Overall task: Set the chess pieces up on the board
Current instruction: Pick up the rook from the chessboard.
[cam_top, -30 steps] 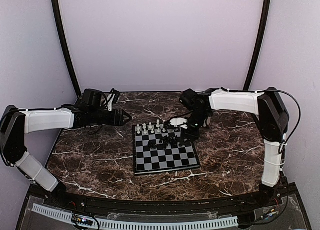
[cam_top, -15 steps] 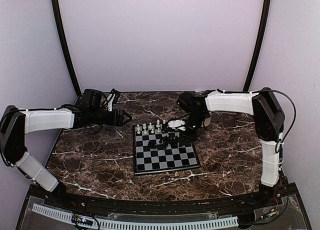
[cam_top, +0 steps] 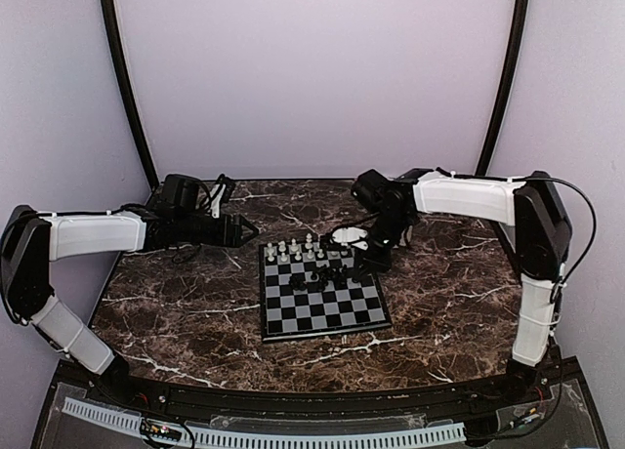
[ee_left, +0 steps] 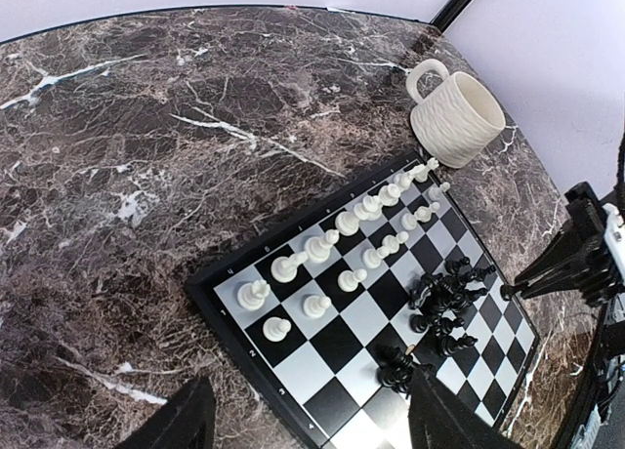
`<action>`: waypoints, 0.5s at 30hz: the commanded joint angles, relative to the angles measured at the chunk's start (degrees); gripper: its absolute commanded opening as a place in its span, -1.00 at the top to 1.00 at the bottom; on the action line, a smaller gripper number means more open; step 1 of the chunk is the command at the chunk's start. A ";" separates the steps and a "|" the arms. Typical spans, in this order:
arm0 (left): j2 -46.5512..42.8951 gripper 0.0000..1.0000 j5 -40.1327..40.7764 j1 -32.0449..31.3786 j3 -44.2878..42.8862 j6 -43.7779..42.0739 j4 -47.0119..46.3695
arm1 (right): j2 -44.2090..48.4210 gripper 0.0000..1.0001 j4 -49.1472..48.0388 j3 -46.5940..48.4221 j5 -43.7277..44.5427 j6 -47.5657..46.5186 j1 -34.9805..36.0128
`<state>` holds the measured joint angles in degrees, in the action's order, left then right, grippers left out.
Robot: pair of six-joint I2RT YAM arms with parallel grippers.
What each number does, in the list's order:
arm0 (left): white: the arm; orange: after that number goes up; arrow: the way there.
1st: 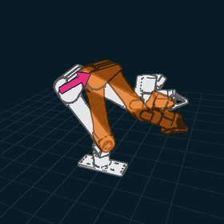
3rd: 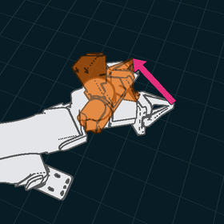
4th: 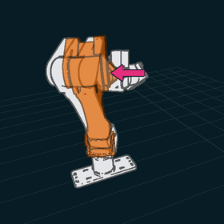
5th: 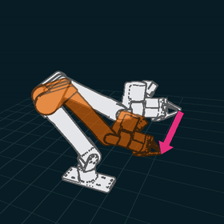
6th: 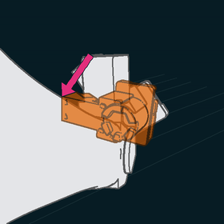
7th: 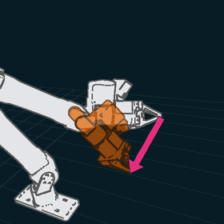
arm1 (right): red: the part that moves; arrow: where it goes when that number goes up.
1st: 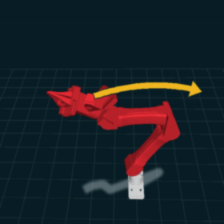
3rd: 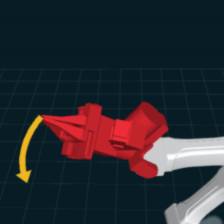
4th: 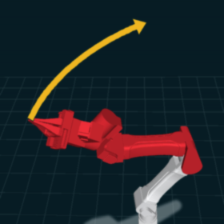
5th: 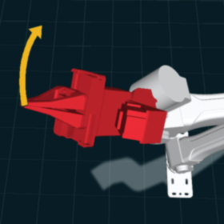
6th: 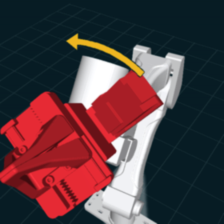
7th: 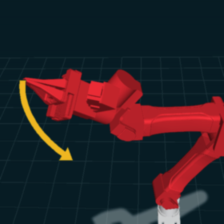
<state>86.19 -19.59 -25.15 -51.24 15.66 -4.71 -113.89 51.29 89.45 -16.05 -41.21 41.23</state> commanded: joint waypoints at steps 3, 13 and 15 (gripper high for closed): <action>-0.20 -0.40 -0.85 0.10 0.14 -0.33 -0.89 | 9.58 1.00 2.41 -5.28 0.55 0.67 0.78; 0.00 -0.40 -0.27 0.10 -0.35 -1.07 -0.01 | 18.41 1.00 -2.95 -20.84 0.30 2.10 1.68; 0.08 -0.40 -0.35 0.10 -0.39 -1.08 0.03 | 18.29 1.00 -3.87 -21.76 0.77 2.13 2.33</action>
<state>86.26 -19.66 -25.15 -51.24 15.42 -4.64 -96.84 50.89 69.78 -15.38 -39.92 41.95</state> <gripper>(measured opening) 0.701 0.078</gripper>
